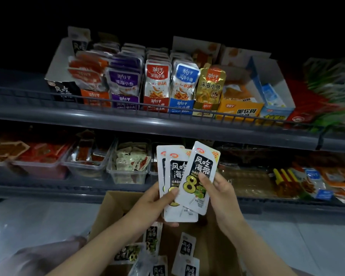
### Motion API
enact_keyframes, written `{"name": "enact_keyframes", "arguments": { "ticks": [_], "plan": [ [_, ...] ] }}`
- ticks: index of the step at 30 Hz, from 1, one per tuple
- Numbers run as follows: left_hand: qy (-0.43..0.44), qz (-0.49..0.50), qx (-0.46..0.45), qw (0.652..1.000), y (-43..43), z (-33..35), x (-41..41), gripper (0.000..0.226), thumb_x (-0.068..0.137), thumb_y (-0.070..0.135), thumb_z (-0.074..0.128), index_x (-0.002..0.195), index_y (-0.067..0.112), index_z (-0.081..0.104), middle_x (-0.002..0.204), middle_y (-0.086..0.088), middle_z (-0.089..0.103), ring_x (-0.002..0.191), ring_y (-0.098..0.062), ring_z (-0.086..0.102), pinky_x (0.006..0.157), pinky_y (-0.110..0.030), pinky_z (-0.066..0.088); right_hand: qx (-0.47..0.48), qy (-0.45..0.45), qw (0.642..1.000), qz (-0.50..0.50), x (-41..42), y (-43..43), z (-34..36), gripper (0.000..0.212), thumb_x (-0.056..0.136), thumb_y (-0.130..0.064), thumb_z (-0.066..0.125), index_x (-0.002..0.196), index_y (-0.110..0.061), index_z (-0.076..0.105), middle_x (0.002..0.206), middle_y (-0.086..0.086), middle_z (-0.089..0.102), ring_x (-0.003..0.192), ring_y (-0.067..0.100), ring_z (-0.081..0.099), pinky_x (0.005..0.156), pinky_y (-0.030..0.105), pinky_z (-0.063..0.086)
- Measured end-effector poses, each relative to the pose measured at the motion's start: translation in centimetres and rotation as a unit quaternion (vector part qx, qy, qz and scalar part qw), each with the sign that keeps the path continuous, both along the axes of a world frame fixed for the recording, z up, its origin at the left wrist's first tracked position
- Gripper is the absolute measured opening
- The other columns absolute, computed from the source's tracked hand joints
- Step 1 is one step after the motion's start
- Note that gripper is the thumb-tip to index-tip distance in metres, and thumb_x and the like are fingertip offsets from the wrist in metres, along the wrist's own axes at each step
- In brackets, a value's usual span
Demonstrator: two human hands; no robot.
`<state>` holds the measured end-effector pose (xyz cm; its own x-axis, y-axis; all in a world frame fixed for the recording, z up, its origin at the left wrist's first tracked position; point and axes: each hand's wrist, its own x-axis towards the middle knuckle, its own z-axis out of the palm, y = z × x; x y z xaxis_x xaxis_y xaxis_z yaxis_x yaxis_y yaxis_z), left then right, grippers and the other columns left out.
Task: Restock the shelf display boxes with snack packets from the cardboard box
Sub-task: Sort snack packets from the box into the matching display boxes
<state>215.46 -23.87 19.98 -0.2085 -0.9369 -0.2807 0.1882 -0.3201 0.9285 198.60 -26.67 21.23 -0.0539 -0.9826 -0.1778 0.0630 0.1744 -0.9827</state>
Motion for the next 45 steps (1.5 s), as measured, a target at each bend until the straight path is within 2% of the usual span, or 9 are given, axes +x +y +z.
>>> {"name": "enact_keyframes", "arguments": {
  "ticks": [7, 16, 21, 24, 27, 31, 37, 41, 45],
  "plan": [
    [-0.036, 0.156, -0.08, 0.984, -0.7, 0.9, 0.9, 0.02, 0.087, 0.016, 0.063, 0.106, 0.024, 0.061, 0.093, 0.006, 0.075, 0.083, -0.009, 0.071, 0.057, -0.018, 0.054, 0.007, -0.067, 0.997, 0.033, -1.6, -0.7, 0.5, 0.027, 0.089, -0.021, 0.058, 0.115, -0.012, 0.061, 0.105, 0.01, 0.073, 0.095, 0.029, 0.07, 0.084, 0.046, 0.056],
    [-0.086, 0.084, -0.117, 0.986, 0.0, 1.1, -0.1, 0.024, 0.099, 0.028, 0.036, 0.114, 0.029, 0.055, 0.098, 0.019, 0.067, 0.093, 0.011, 0.062, 0.07, -0.003, 0.046, 0.024, -0.039, 0.998, 0.054, 1.4, 0.7, -0.7, 0.03, 0.084, -0.026, 0.064, 0.11, -0.011, 0.067, 0.103, 0.008, 0.074, 0.097, 0.027, 0.07, 0.09, 0.047, 0.054],
    [-0.057, 0.122, -0.083, 0.987, -0.4, 3.7, 0.6, 0.016, 0.1, 0.031, 0.038, 0.103, 0.034, 0.054, 0.085, 0.009, 0.07, 0.067, -0.008, 0.07, 0.048, -0.026, 0.056, 0.008, -0.069, 0.997, -0.023, 0.1, -0.2, 1.5, 0.024, 0.094, -0.027, 0.055, 0.115, -0.018, 0.062, 0.103, 0.004, 0.074, 0.096, 0.023, 0.07, 0.086, 0.041, 0.055],
    [-0.06, 0.094, -0.08, 0.991, 0.0, 5.2, 0.5, 0.017, 0.099, 0.037, 0.036, 0.099, 0.039, 0.053, 0.104, 0.005, 0.066, 0.069, -0.001, 0.068, 0.05, -0.023, 0.056, -0.009, -0.044, 0.999, 0.0, 1.2, 0.4, 2.2, 0.024, 0.094, -0.031, 0.054, 0.117, -0.025, 0.061, 0.108, 0.001, 0.072, 0.101, 0.02, 0.068, 0.095, 0.045, 0.051],
    [-0.074, 0.019, -0.082, 0.994, 1.2, 6.2, -0.2, 0.014, 0.096, 0.044, 0.035, 0.106, 0.048, 0.044, 0.109, 0.022, 0.056, 0.073, 0.015, 0.06, 0.054, -0.013, 0.054, -0.034, -0.039, 0.998, 0.018, 3.9, 1.5, 2.9, 0.013, 0.097, -0.03, 0.05, 0.105, -0.035, 0.059, 0.104, -0.01, 0.07, 0.091, 0.008, 0.066, 0.093, 0.029, 0.047],
    [-0.04, 0.019, -0.073, 0.996, 1.9, 7.2, 1.6, 0.023, 0.094, 0.031, 0.053, 0.112, 0.044, 0.049, 0.106, 0.013, 0.064, 0.083, -0.004, 0.069, 0.058, -0.032, 0.059, -0.024, -0.057, 0.997, 0.042, 7.0, 2.1, 4.6, 0.025, 0.095, -0.039, 0.048, 0.119, -0.036, 0.057, 0.107, -0.008, 0.068, 0.098, 0.012, 0.065, 0.092, 0.037, 0.052],
    [-0.078, -0.048, -0.088, 0.992, 2.3, 9.9, 7.6, 0.027, 0.096, 0.026, 0.052, 0.12, 0.037, 0.048, 0.103, 0.007, 0.071, 0.089, -0.014, 0.07, 0.058, -0.03, 0.058, -0.173, 0.012, 0.976, 0.132, 8.6, -0.5, 11.0, 0.06, 0.093, -0.016, 0.057, 0.137, -0.048, 0.031, 0.117, -0.015, 0.063, 0.099, 0.008, 0.068, 0.075, 0.029, 0.058],
    [-0.131, -0.088, -0.118, 0.98, 1.9, 12.0, 11.8, 0.037, 0.097, 0.034, 0.049, 0.13, 0.044, 0.039, 0.113, 0.012, 0.067, 0.099, -0.009, 0.066, 0.063, -0.028, 0.055, -0.198, 0.145, 0.943, 0.224, 10.7, -2.5, 15.9, 0.038, 0.087, -0.024, 0.067, 0.119, -0.039, 0.052, 0.109, -0.01, 0.066, 0.093, 0.008, 0.069, 0.073, 0.026, 0.058],
    [-0.178, -0.078, -0.163, 0.967, 0.9, 13.5, 15.3, 0.044, 0.098, 0.033, 0.046, 0.14, 0.04, 0.031, 0.118, 0.011, 0.065, 0.097, -0.009, 0.066, 0.061, -0.026, 0.053, -0.189, 0.241, 0.9, 0.311, 13.2, -4.1, 18.8, 0.057, 0.076, -0.015, 0.079, 0.119, -0.033, 0.046, 0.108, -0.002, 0.069, 0.093, 0.01, 0.07, 0.078, 0.032, 0.059]
  ]
}}
